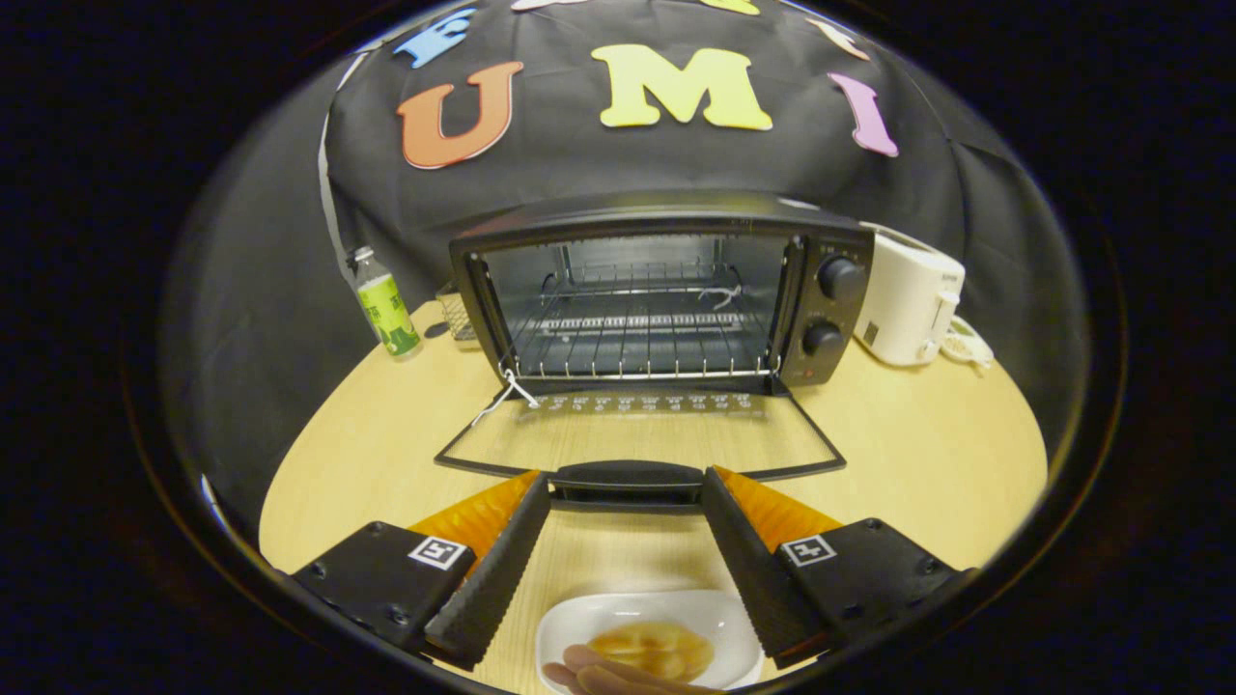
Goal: Open the toaster oven, put the food inside, and close the toaster oven door.
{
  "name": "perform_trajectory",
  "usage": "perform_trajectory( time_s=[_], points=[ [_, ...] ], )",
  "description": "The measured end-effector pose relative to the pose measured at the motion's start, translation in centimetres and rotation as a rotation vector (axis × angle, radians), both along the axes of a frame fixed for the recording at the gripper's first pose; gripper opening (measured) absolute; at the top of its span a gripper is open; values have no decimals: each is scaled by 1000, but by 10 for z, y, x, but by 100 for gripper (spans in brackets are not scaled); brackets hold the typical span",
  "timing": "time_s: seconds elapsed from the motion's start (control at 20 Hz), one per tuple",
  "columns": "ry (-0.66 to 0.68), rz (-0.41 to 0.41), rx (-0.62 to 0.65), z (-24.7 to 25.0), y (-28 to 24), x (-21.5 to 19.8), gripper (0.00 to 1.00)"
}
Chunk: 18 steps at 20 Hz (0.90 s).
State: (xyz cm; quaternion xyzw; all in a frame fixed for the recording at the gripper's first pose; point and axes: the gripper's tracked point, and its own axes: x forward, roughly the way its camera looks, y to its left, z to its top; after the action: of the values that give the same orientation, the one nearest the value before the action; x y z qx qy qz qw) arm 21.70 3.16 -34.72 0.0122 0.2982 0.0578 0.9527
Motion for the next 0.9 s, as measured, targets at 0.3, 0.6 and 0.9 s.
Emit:
perform_trajectory(
  time_s=[0.3, 0.6, 0.9],
  points=[
    [28, 12, 57, -3, -9, -17, 100],
    [-25, 36, 13, 11, -20, -68, 100],
    [-93, 23, -45, 5, -31, -111, 100]
  ],
)
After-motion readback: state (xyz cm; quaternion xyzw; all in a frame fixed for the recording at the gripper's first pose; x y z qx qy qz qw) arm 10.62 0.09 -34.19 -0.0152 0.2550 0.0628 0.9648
